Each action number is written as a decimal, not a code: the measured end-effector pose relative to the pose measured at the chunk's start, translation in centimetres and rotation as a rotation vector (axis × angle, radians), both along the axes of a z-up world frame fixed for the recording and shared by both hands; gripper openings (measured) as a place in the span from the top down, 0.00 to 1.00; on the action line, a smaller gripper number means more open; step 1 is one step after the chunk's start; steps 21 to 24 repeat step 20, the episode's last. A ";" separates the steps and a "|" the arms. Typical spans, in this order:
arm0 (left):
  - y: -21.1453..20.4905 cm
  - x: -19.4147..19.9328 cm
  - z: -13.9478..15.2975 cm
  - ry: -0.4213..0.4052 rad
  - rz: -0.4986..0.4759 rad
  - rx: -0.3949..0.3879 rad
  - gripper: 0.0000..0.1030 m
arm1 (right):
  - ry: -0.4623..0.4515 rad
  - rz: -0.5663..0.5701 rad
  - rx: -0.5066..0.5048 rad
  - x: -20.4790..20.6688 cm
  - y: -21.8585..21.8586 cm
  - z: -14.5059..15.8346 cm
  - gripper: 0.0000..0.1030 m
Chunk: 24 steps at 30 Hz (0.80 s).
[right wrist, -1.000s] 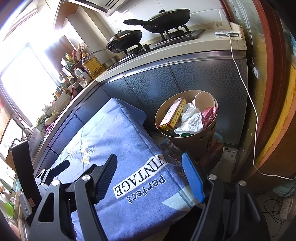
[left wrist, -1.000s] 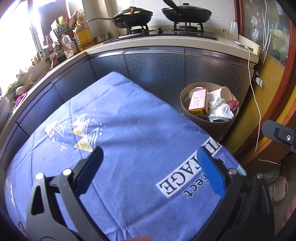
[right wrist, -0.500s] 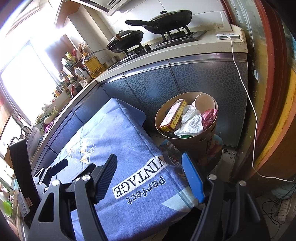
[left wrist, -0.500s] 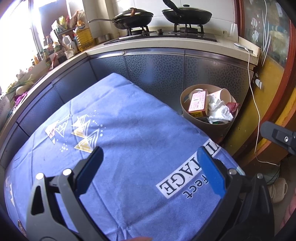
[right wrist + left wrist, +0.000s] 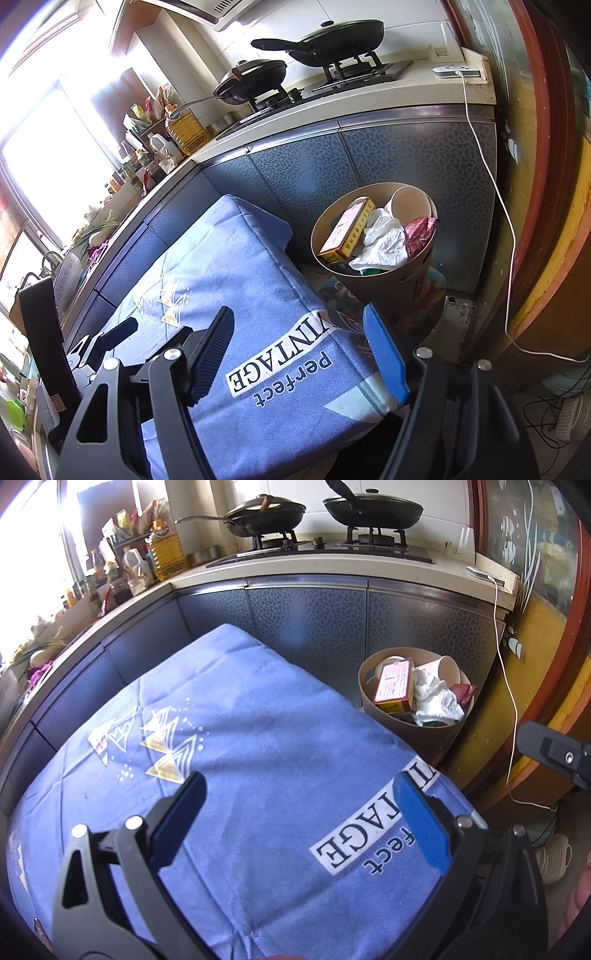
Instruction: Collect trash
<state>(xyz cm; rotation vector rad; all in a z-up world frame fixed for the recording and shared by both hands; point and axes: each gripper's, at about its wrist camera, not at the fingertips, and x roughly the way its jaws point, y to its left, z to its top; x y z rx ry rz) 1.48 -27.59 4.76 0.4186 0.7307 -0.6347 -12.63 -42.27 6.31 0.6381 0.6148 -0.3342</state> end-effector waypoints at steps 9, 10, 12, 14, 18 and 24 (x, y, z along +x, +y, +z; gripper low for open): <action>0.2 -0.1 -0.2 0.009 -0.020 -0.004 0.06 | 0.001 0.006 0.000 0.1 0.0 -0.1 0.31; 0.1 -0.2 -0.2 0.005 -0.022 -0.004 0.06 | 0.001 0.006 0.000 0.1 0.0 -0.1 0.31; 0.2 -0.2 -0.1 0.003 -0.024 -0.008 0.06 | 0.000 0.004 -0.001 0.1 0.1 0.0 0.31; 0.1 -0.3 0.0 0.011 -0.023 -0.009 0.06 | 0.000 0.002 0.000 0.1 -0.1 -0.1 0.31; 0.2 -0.2 0.0 0.019 -0.020 -0.009 0.06 | 0.002 0.003 0.002 0.2 -0.2 -0.1 0.31; 0.2 -0.2 0.0 0.024 -0.021 -0.009 0.06 | 0.003 0.004 0.004 0.2 -0.2 -0.2 0.31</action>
